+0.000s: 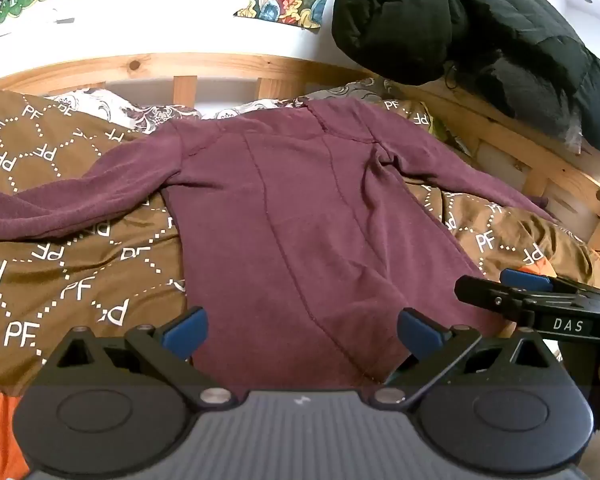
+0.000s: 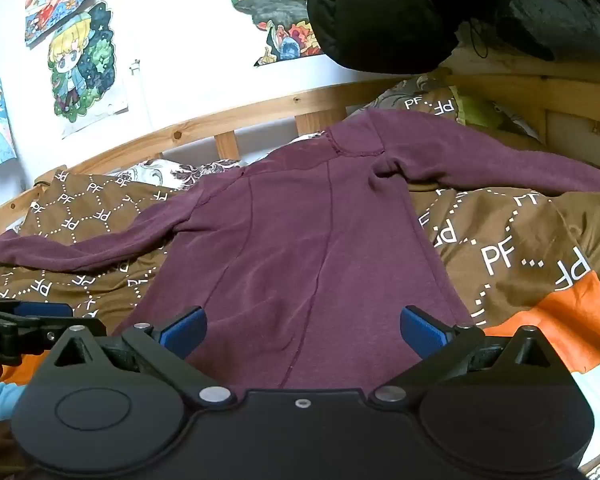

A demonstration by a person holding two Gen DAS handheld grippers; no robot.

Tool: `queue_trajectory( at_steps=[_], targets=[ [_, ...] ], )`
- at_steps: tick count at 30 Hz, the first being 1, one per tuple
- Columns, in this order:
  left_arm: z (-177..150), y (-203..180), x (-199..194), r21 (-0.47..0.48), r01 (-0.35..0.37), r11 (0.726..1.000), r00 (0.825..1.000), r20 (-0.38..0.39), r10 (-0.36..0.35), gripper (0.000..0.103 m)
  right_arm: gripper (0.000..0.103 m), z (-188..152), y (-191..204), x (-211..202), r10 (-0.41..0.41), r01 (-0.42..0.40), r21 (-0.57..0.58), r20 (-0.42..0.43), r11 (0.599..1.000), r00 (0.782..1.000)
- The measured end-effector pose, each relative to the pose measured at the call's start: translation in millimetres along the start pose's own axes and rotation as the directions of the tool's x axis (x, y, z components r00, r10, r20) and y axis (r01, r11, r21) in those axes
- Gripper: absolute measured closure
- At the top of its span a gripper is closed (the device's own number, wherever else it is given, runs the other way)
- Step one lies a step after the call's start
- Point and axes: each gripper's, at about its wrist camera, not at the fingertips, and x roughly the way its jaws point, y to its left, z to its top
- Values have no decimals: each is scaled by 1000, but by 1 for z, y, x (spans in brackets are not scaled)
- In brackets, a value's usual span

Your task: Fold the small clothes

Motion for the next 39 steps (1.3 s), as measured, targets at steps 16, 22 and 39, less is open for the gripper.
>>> queue_trajectory(
  at_steps=[16,22,39],
  targets=[
    [0,2,-1,-6,1,1000,1000,1,-1,1,1,-1,-2,0,4,-4,9,6,1000,1000],
    [-1,1,0,-9,-1,1000,1000,0,1,1,0,0,-1,0,5,-5,8,2,1000,1000],
    [-1,2,0,-10,-1,1000,1000,-1,1,1,1,0,-3,2,4,-4,14,-1,1000,1000]
  ],
)
